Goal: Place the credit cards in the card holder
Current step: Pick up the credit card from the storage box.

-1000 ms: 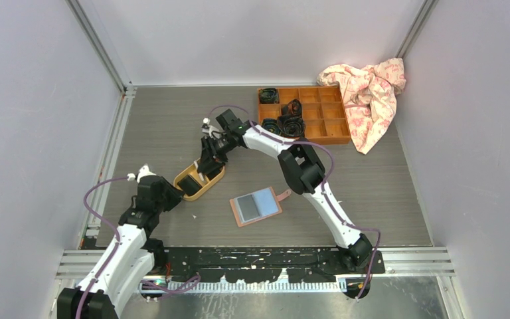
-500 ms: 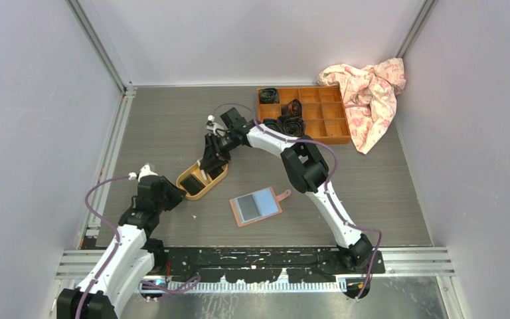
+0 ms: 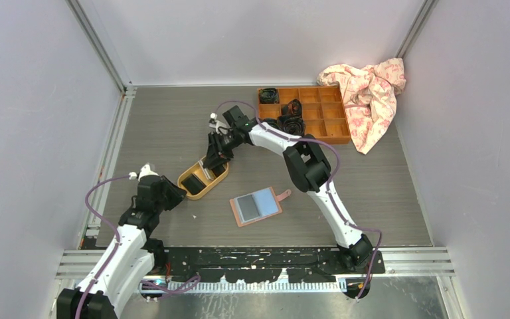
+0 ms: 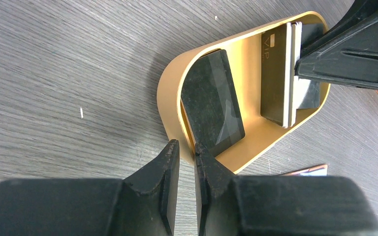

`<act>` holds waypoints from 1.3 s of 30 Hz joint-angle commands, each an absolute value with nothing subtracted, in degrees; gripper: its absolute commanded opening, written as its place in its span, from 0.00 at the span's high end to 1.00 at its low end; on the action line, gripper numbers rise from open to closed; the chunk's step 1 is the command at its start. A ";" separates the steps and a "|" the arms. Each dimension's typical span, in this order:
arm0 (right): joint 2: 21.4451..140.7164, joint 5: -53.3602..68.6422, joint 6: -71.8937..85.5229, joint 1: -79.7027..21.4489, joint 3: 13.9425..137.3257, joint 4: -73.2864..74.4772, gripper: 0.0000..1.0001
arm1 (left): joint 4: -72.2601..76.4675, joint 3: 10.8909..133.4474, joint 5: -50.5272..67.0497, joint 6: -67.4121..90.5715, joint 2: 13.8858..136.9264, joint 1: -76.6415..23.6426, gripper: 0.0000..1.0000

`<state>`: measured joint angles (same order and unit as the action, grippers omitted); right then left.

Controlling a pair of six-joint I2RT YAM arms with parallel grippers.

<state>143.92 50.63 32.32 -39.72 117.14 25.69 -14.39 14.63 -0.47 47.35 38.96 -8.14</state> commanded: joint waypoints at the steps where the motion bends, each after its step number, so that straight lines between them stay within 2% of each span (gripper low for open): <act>1: 141.14 43.33 27.73 -38.13 116.44 29.42 0.66 | -13.70 14.77 -0.92 46.26 38.11 -8.13 0.82; 39: 136.93 30.93 17.64 -37.44 117.77 37.19 0.74 | -14.36 15.07 -1.14 46.21 37.35 -8.09 0.82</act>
